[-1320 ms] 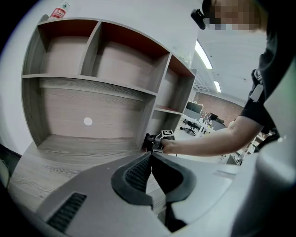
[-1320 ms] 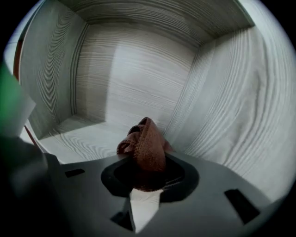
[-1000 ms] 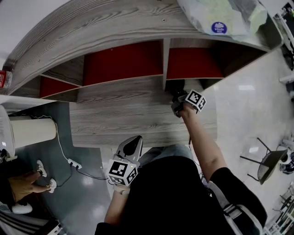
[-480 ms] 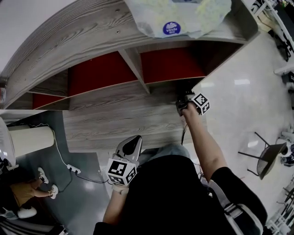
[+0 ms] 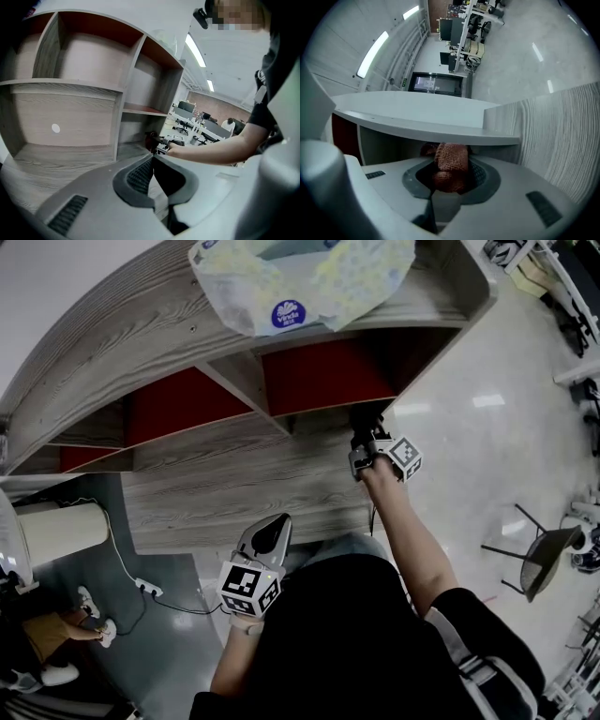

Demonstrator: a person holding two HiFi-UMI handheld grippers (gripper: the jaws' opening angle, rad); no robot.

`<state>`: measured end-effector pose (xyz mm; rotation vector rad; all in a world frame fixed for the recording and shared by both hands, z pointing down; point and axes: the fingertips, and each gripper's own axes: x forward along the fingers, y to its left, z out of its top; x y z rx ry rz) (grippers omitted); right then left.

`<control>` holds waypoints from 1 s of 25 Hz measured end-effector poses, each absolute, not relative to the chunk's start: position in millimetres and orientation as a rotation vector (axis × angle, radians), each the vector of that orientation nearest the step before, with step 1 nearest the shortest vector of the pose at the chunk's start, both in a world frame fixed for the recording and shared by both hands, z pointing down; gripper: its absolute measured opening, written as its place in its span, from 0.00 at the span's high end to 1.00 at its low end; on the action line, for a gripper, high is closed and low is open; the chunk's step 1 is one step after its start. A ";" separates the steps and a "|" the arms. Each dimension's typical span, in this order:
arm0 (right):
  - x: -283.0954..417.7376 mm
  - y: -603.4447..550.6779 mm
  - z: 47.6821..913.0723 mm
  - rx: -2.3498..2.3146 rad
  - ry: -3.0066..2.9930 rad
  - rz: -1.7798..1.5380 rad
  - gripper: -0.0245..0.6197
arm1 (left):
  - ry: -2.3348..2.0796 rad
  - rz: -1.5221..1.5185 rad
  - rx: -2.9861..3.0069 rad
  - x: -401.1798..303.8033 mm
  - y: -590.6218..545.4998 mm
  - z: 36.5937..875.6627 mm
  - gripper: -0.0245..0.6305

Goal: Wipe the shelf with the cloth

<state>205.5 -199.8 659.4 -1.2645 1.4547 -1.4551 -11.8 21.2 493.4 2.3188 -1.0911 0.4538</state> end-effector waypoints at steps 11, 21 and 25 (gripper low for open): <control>203.4 -206.0 541.9 -1.062 1.506 -1.247 0.84 | -1.098 0.419 2.325 -1.4 16.9 485.9 0.95; 203.8 -244.4 532.9 -1.072 1.520 -1.168 0.84 | -1.151 0.417 2.294 -14.4 16.1 487.6 0.95; 202.2 -258.4 541.6 -1.097 1.515 -1.132 0.84 | -1.165 0.422 2.282 -19.1 17.1 489.4 0.95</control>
